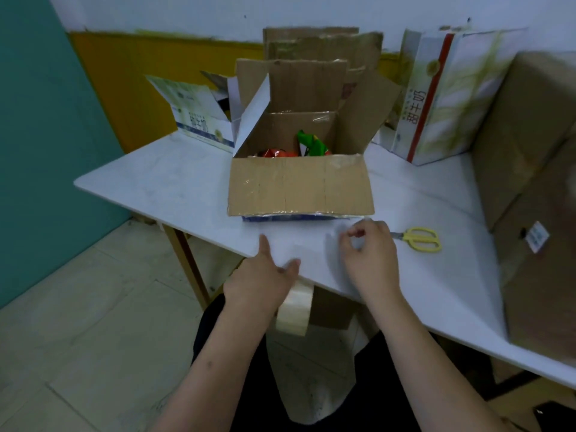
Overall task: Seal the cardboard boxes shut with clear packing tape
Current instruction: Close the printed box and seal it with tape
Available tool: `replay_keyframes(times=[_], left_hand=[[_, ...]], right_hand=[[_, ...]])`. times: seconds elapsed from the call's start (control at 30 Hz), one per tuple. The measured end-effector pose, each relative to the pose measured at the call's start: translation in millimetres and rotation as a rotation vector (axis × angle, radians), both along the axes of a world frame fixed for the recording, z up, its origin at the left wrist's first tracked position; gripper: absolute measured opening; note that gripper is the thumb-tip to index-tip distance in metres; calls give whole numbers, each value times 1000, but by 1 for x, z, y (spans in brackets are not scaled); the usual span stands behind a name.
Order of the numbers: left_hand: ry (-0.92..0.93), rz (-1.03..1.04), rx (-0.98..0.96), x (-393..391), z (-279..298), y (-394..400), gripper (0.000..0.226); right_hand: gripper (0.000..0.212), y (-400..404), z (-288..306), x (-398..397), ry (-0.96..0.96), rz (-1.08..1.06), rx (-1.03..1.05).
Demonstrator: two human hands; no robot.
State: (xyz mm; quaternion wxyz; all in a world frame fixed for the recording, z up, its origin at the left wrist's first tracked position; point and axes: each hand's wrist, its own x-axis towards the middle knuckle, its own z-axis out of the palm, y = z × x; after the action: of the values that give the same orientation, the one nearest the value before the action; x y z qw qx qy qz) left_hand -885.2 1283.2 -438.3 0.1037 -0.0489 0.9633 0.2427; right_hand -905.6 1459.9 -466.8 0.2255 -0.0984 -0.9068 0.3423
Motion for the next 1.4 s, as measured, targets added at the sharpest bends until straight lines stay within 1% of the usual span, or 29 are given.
replay_keyframes(times=[0.03, 0.07, 0.1, 0.13, 0.2, 0.27, 0.33, 0.37, 0.4, 0.47, 0.5, 0.57, 0.63, 0.7, 0.73, 0.8, 0.87, 0.93, 1.03, 1.07, 1.13, 1.2, 1.27, 1.3, 1.33, 1.37, 1.4], left_hand=[[-4, -66, -53, 7, 14, -2, 71], [32, -131, -69, 14, 29, -2, 62], [106, -191, -38, 19, 47, -1, 51], [215, -242, 22, 23, 64, 3, 40], [503, -303, 115, 18, 93, 11, 22], [769, -315, 176, 0, 111, 19, 17], [875, -296, 195, -30, 121, 27, 17], [880, -297, 170, -48, 122, 30, 17], [864, -321, 125, -64, 121, 35, 19], [807, -450, 37, -91, 115, 48, 32], [766, -518, -4, -99, 110, 55, 36], [679, -588, -73, -106, 98, 66, 37], [650, -540, -33, -111, 88, 71, 35], [618, -440, 56, -115, 86, 75, 29], [594, -395, 69, -118, 88, 77, 26], [528, -327, 86, -126, 94, 82, 23], [457, -303, 152, -134, 98, 86, 19], [418, -315, 192, -141, 100, 86, 18], [364, -485, 228, -146, 108, 73, 20], [328, -561, 221, -144, 115, 65, 25], [272, -643, 121, -143, 129, 42, 47], [279, -541, 47, -142, 141, 13, 68], [362, -427, 26, -138, 148, -16, 75], [387, -417, 44, -134, 150, -29, 78], [378, -437, 102, -129, 152, -39, 84], [319, -479, 187, -123, 154, -47, 90], [230, -540, 270, -113, 157, -49, 90]], right_hand=[[13, 5, 5, 1, 49, -1, -157], [15, 8, 12, 3, 98, -7, -310], [18, 11, 21, 5, 139, -13, -432], [19, 12, 31, 6, 164, -16, -510], [25, 12, 53, 3, 173, 7, -604], [38, 16, 73, -7, 111, 10, -752], [51, 21, 88, -17, -10, 8, -856], [50, 23, 90, -20, -62, 21, -845], [45, 24, 90, -22, -94, 40, -812], [28, 23, 87, -22, -86, 92, -787], [24, 22, 84, -23, -57, 126, -807], [26, 20, 80, -27, -6, 188, -819], [32, 19, 80, -32, 7, 214, -802], [38, 18, 77, -36, 9, 236, -761], [37, 17, 75, -38, 18, 248, -744], [32, 15, 69, -40, 49, 268, -748], [21, 15, 67, -41, 62, 282, -777], [19, 16, 71, -40, 37, 293, -822], [21, 18, 82, -36, -9, 305, -904], [21, 18, 87, -35, -19, 308, -935], [18, 19, 98, -35, -38, 294, -997], [14, 21, 109, -37, -85, 233, -1067], [21, 21, 119, -40, -86, 246, -1250], [22, 19, 123, -41, -76, 277, -1355], [19, 16, 128, -40, -72, 300, -1440], [15, 14, 131, -40, -76, 314, -1494], [12, 10, 135, -40, -78, 312, -1530]])
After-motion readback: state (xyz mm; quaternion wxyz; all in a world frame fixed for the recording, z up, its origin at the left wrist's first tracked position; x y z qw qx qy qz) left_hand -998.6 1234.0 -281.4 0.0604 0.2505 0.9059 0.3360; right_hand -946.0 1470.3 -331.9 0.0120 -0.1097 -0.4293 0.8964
